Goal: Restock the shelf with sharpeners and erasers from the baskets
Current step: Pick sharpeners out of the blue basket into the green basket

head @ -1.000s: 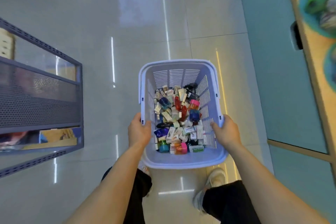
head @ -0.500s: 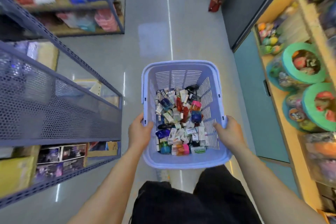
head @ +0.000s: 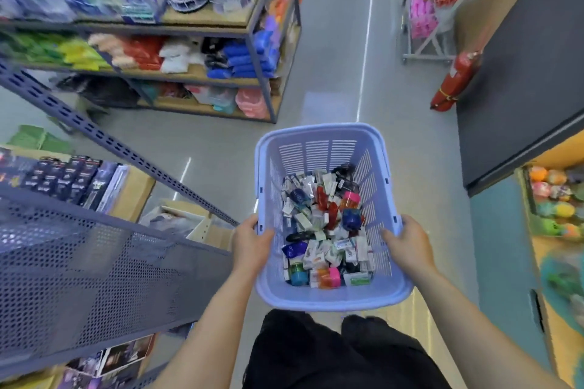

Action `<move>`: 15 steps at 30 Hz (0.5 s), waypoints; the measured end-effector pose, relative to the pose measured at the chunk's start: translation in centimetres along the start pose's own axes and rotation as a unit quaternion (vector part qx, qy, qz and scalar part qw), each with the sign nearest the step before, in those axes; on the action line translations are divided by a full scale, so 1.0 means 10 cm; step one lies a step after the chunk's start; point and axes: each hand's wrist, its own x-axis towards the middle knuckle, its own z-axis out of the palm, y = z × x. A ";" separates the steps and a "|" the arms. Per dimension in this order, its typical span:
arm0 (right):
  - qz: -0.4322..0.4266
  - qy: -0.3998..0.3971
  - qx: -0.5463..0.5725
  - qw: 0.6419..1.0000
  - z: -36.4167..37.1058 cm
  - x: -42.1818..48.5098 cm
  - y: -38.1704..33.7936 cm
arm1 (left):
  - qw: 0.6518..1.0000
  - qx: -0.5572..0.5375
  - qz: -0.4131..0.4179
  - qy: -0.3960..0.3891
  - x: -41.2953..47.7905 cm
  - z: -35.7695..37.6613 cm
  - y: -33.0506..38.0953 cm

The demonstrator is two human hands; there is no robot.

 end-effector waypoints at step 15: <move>-0.144 -0.099 -0.140 0.975 0.42 2.86 -2.60 | 0.977 -0.153 -0.068 0.132 2.39 -0.30 1.19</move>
